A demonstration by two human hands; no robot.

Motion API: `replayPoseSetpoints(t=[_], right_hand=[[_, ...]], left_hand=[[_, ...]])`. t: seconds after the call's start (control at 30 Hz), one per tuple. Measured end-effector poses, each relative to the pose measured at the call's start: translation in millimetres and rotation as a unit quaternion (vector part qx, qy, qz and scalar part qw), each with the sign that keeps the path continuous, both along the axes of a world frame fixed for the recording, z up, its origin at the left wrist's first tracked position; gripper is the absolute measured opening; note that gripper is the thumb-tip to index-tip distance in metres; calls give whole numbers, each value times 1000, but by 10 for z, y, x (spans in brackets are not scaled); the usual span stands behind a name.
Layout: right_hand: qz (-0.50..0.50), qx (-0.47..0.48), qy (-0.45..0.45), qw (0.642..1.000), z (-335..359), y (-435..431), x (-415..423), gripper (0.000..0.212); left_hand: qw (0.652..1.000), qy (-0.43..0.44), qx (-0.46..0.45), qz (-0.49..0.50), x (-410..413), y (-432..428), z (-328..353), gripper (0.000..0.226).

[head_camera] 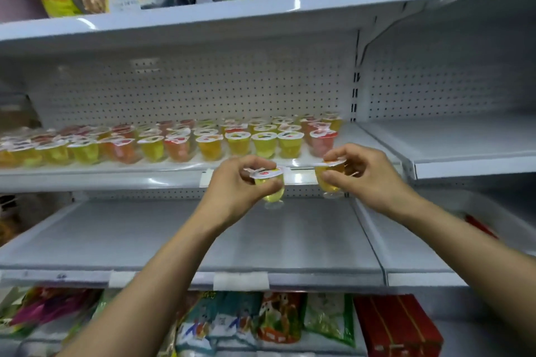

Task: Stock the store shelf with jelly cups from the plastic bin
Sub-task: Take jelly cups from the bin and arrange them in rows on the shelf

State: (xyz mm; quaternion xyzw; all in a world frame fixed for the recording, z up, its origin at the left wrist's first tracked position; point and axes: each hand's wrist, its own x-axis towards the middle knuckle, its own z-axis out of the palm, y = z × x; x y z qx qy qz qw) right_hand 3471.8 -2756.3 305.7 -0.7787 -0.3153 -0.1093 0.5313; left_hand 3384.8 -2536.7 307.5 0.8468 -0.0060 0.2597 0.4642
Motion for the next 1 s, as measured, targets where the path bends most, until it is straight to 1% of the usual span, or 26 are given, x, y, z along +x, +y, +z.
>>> replayPoseSetpoints(t=[0.17,0.27,0.33,0.4,0.53,0.7,0.9,1.0], right_hand=[[-55,77,9,995,176,-145,466,17],[-98,90,8,991,278,-161,771,18],[-117,81,11,990,346,-153,976,22],[-121,49,18,991,385,-140,1162,24],[-134,-13,35,990,386,-87,1477,27],[-134,-33,49,989,314,-1,1689,27],[-110,-22,69,991,231,38,1846,30],[-105,-44,51,992,236,19,1858,31]], left_hand=[[998,-17,63,-21,422,-31,275,23],[995,-49,80,-18,687,-34,449,23],[995,-54,80,-22,871,-51,528,24],[995,-53,78,-30,1045,-71,580,22],[997,-34,40,-64,1322,-84,664,18],[995,-34,72,-67,1555,-80,736,29],[995,-17,39,-92,1682,-95,717,27],[995,-9,27,-99,1697,-108,713,28]])
